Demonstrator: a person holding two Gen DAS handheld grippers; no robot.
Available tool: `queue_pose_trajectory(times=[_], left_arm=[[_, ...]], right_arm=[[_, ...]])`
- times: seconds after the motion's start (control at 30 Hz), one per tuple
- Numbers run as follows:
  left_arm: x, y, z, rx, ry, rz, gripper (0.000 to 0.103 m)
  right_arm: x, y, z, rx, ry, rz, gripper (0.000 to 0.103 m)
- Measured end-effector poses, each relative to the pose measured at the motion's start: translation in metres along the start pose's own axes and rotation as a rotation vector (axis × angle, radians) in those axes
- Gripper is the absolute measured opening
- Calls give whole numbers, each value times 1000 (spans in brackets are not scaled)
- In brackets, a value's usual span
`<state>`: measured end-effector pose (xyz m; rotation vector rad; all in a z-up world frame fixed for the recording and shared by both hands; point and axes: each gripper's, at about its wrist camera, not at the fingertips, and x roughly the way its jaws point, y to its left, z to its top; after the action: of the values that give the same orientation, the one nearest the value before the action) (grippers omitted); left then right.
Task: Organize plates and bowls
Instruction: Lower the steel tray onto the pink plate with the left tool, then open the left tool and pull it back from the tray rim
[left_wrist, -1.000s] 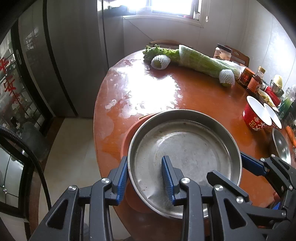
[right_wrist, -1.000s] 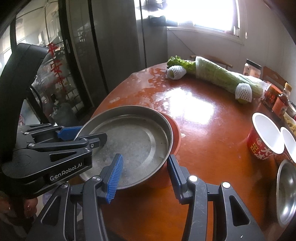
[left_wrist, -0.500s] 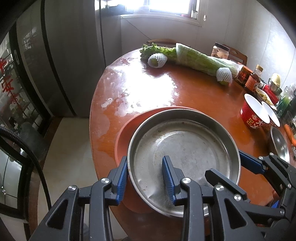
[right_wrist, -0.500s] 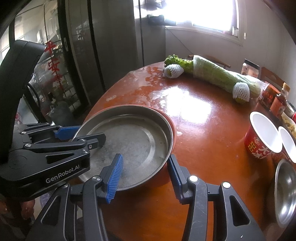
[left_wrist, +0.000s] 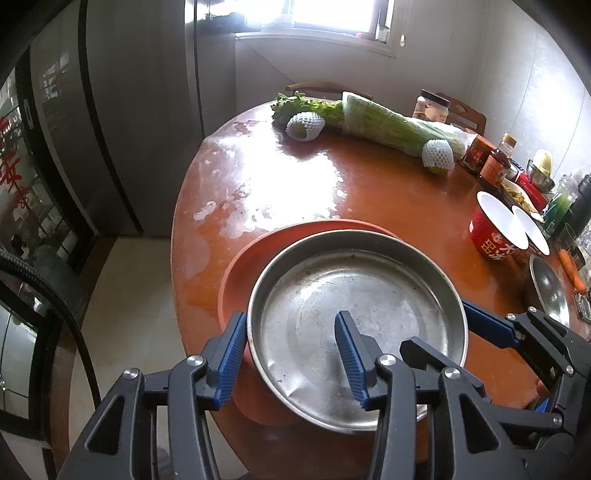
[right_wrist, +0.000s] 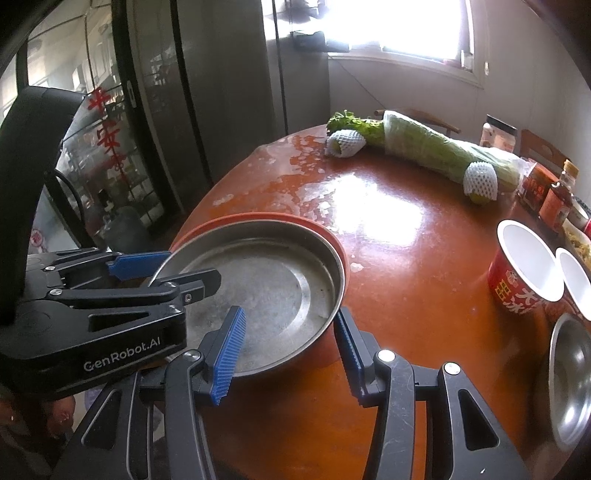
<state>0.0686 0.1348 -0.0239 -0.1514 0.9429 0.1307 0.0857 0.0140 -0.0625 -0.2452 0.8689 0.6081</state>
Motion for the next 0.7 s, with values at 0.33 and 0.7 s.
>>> queue_pose_trajectory(times=[0.33, 0.7], left_arm=[[-5, 7, 3, -29, -25, 1, 53], [5, 24, 4, -79, -42, 33, 53]], right_arm=[[-1, -2, 4, 0, -19, -16, 52], [2, -4, 5, -3, -45, -39, 57]])
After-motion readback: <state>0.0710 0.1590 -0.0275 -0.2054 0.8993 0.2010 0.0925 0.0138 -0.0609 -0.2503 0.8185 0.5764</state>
